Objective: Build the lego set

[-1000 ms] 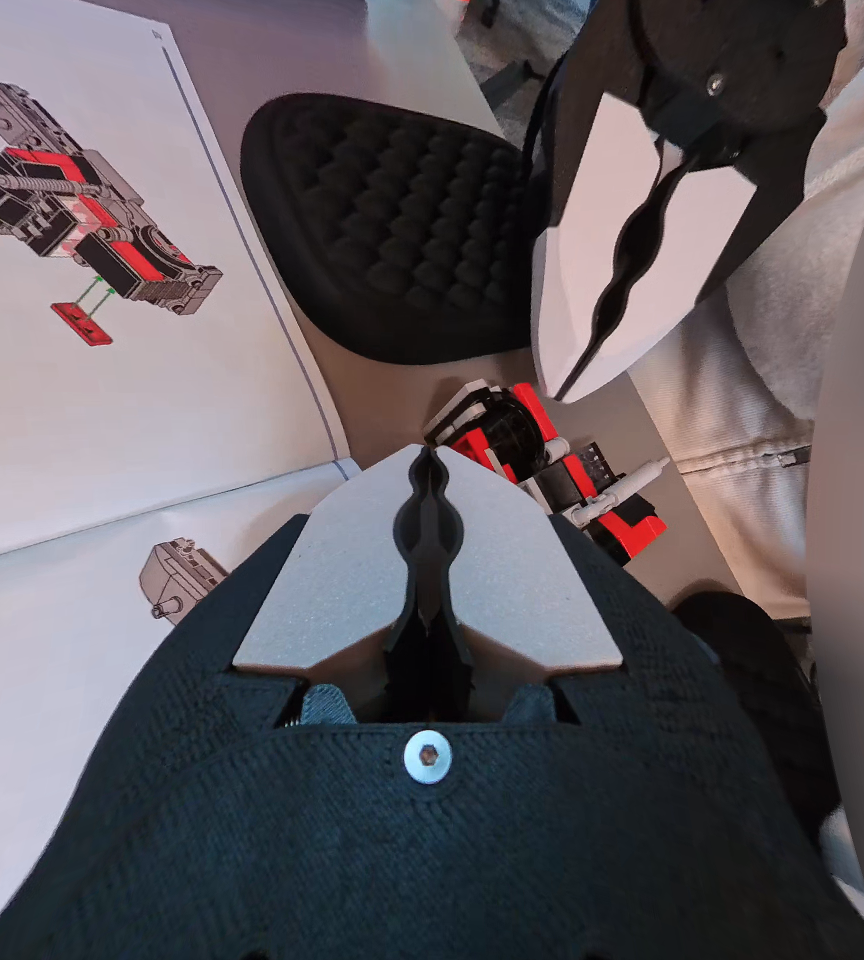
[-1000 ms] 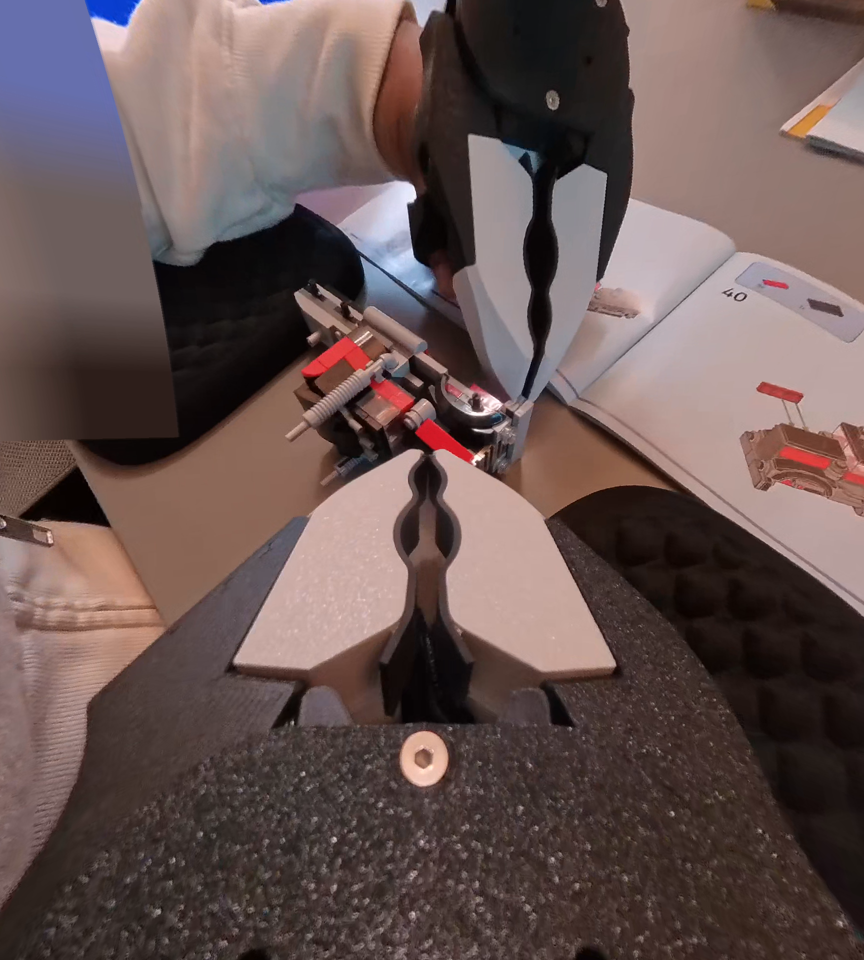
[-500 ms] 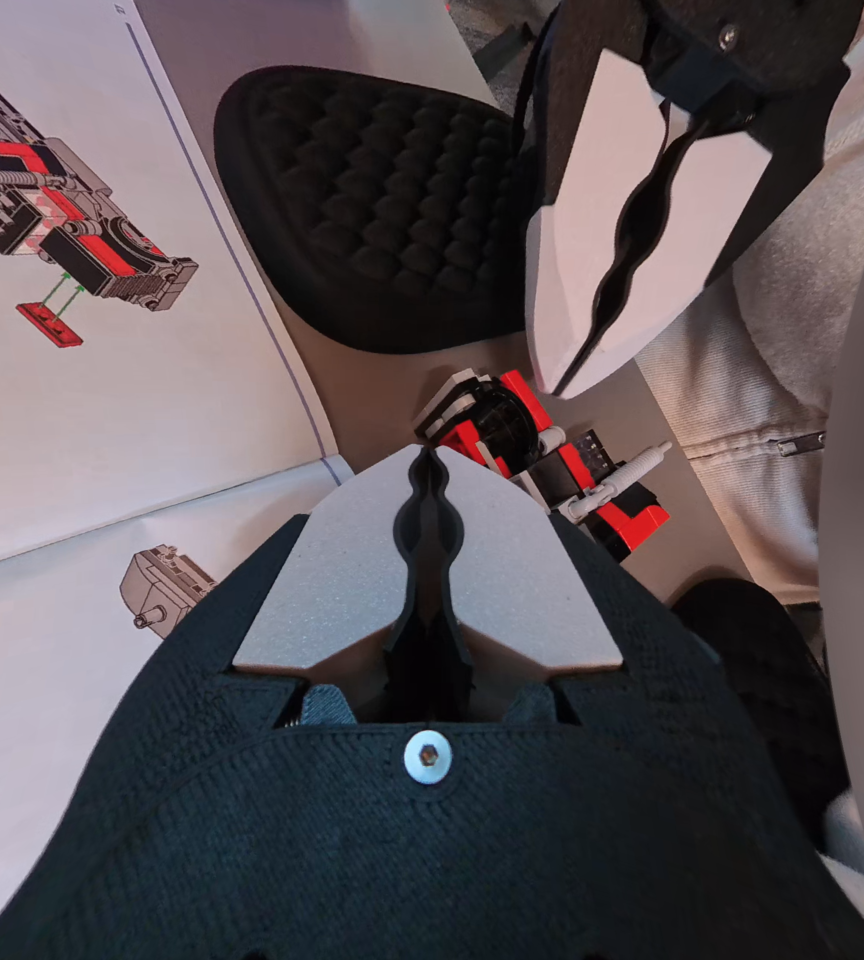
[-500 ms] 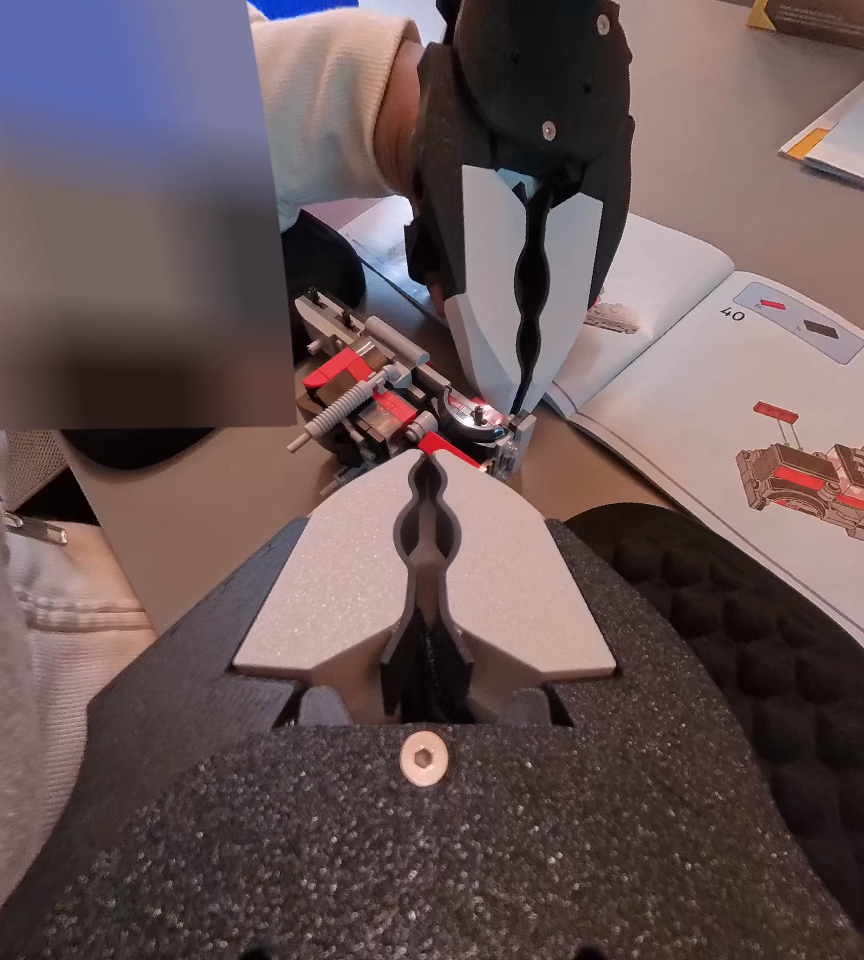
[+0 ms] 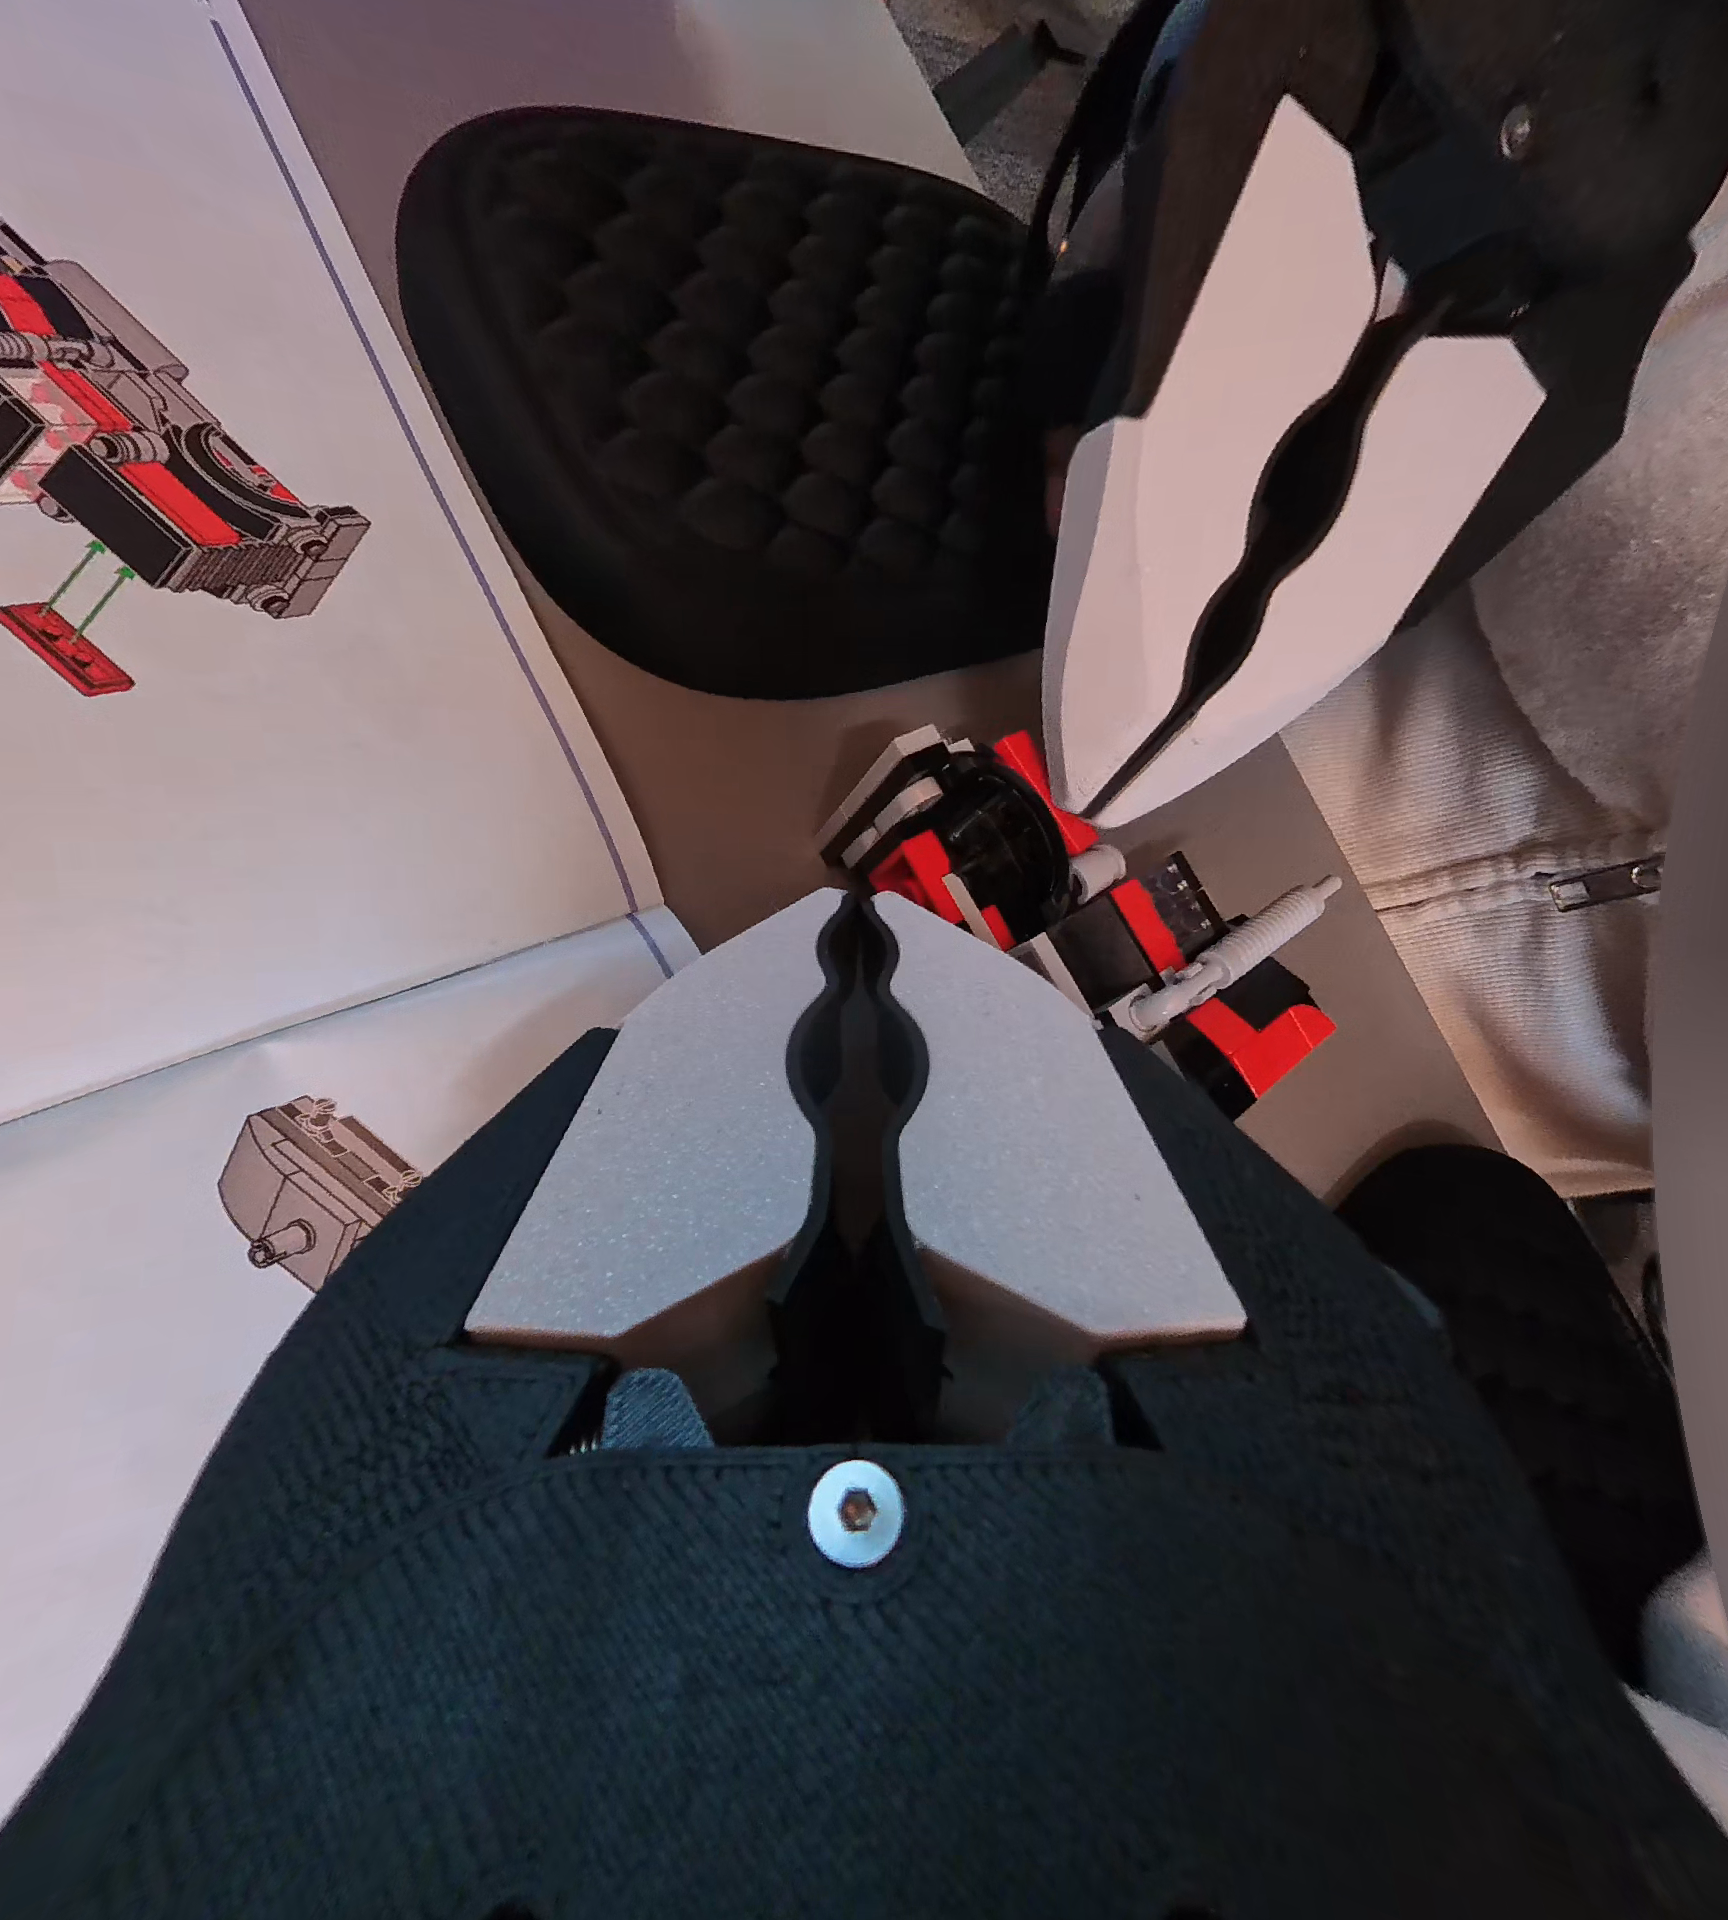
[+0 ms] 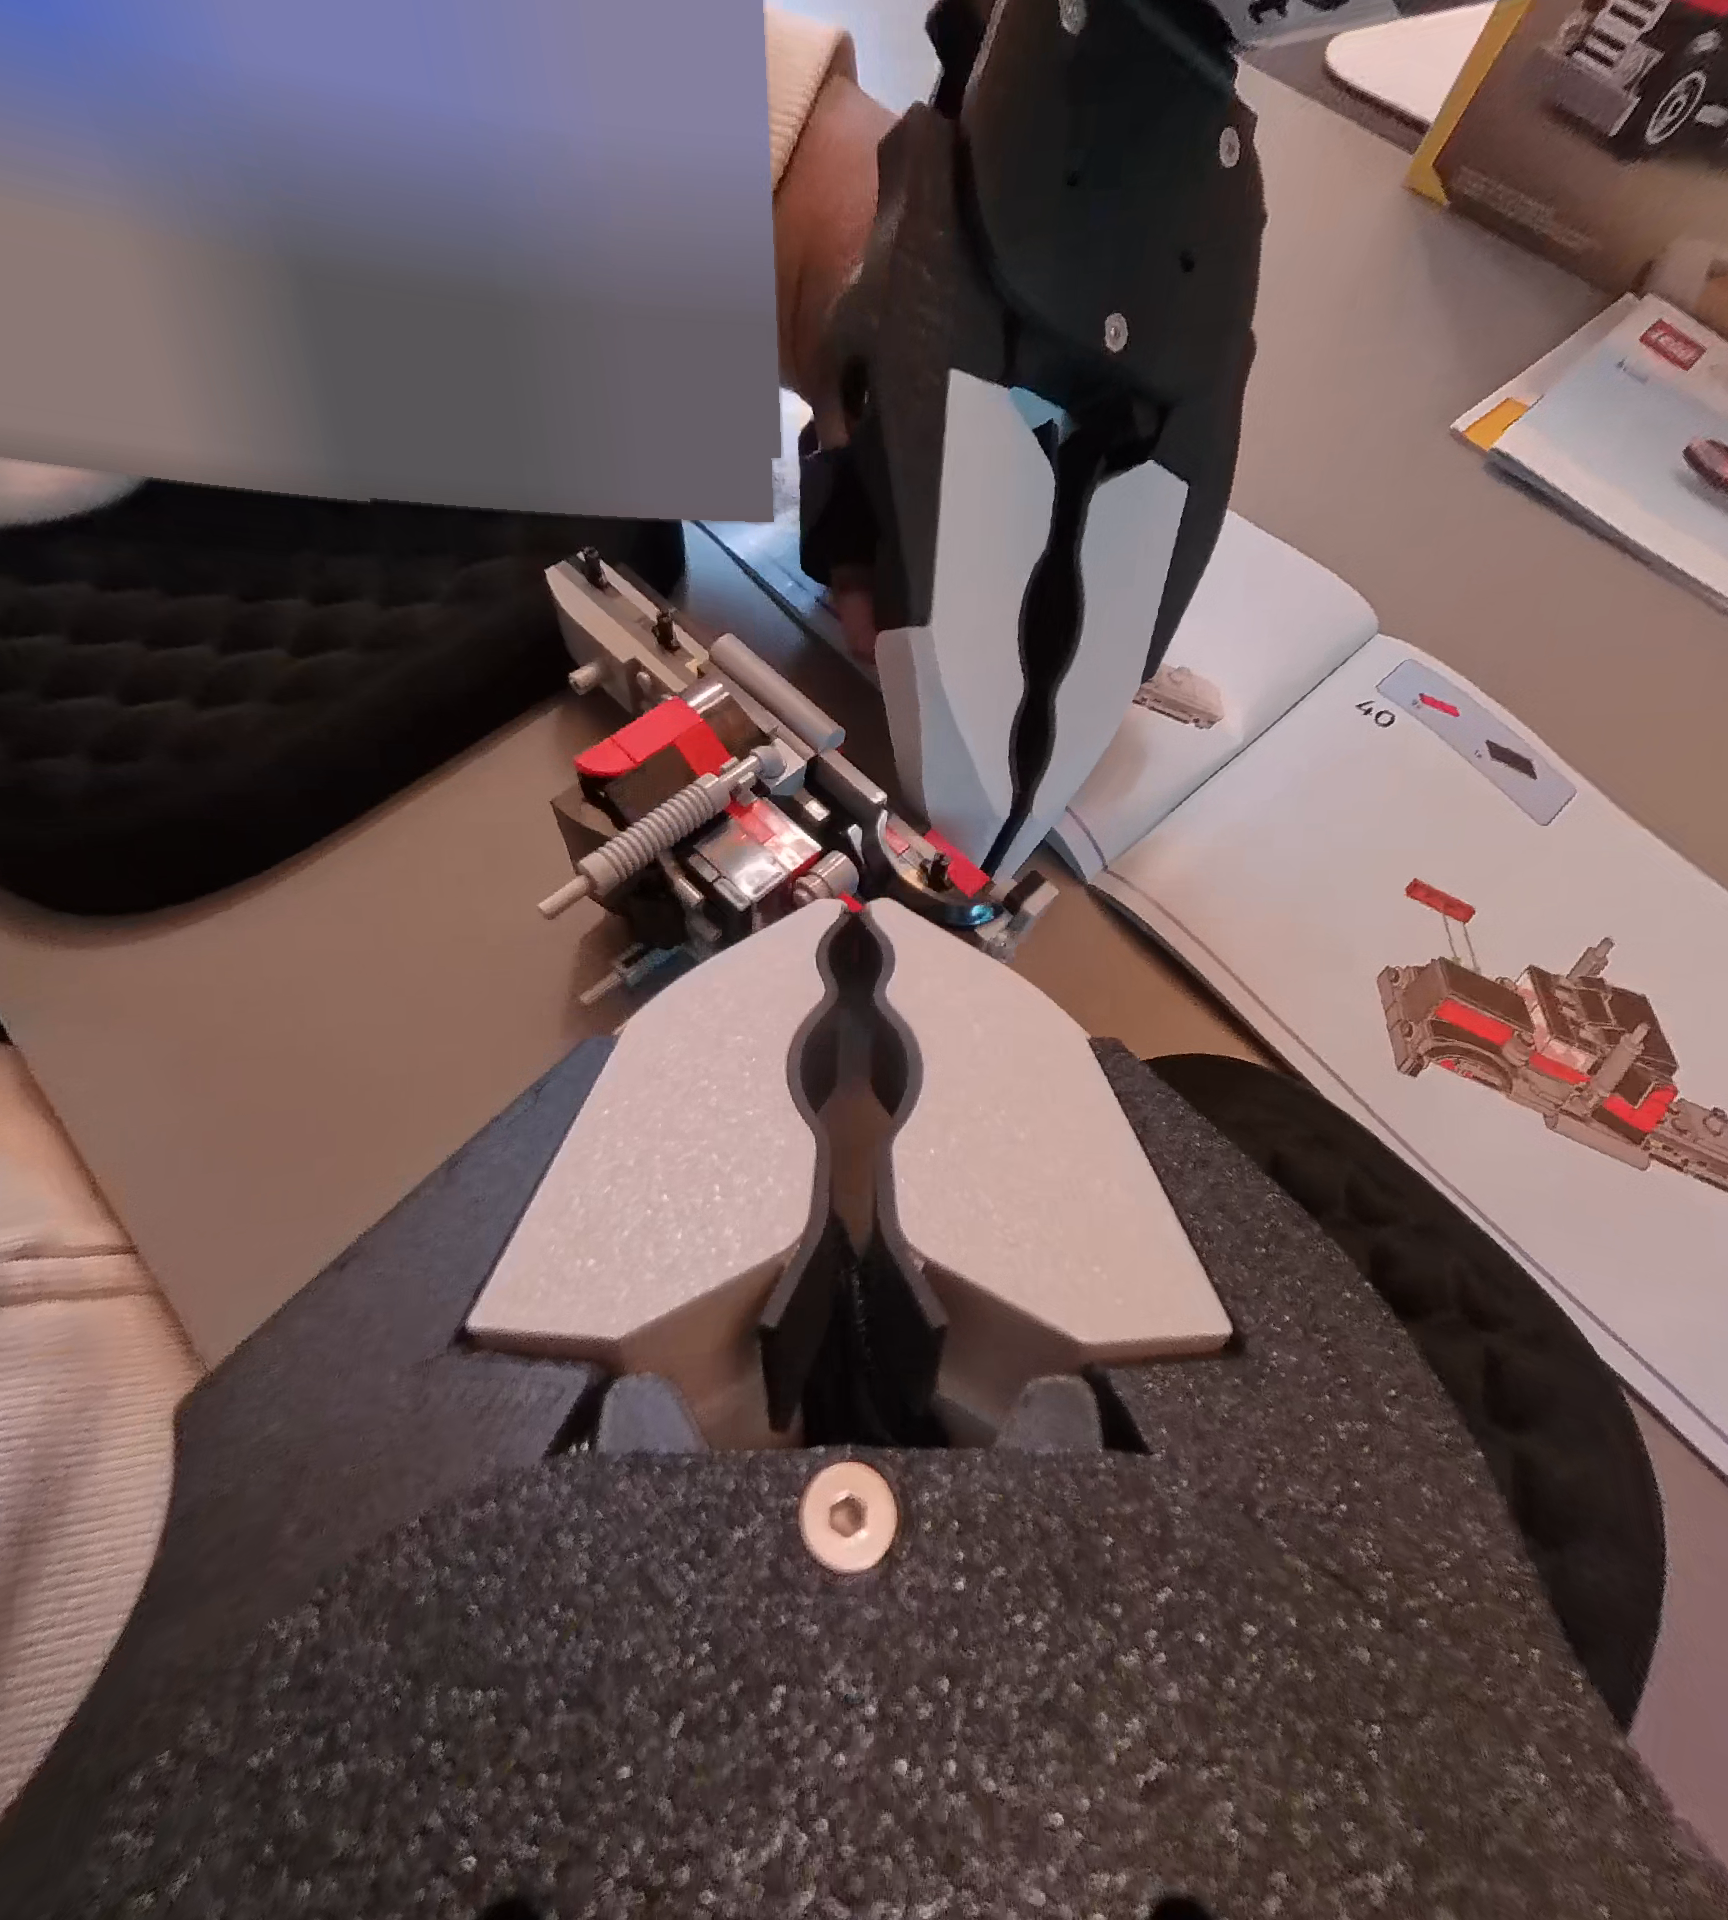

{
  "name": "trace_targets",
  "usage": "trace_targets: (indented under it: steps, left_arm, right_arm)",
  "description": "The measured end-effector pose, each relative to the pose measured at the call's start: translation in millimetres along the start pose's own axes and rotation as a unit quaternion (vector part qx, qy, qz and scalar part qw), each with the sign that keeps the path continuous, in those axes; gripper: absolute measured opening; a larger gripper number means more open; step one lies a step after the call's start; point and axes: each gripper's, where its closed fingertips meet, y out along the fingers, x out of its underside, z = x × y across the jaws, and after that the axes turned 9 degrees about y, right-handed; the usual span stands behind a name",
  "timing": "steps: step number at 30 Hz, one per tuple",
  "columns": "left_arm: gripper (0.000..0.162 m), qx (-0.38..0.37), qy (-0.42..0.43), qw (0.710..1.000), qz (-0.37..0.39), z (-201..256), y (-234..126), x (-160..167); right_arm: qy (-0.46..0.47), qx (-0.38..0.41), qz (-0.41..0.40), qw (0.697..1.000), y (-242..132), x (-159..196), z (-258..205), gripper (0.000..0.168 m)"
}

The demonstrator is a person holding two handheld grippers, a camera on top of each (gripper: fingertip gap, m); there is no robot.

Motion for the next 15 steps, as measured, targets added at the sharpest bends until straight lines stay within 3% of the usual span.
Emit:
trace_targets:
  steps: [15]
  left_arm:
    - [0.001,-0.001,0.000,1.000,-0.001,-0.4,1.1,0.8]
  right_arm:
    - [-0.008,0.017,-0.007,1.000,1.3,1.2,0.5,0.000]
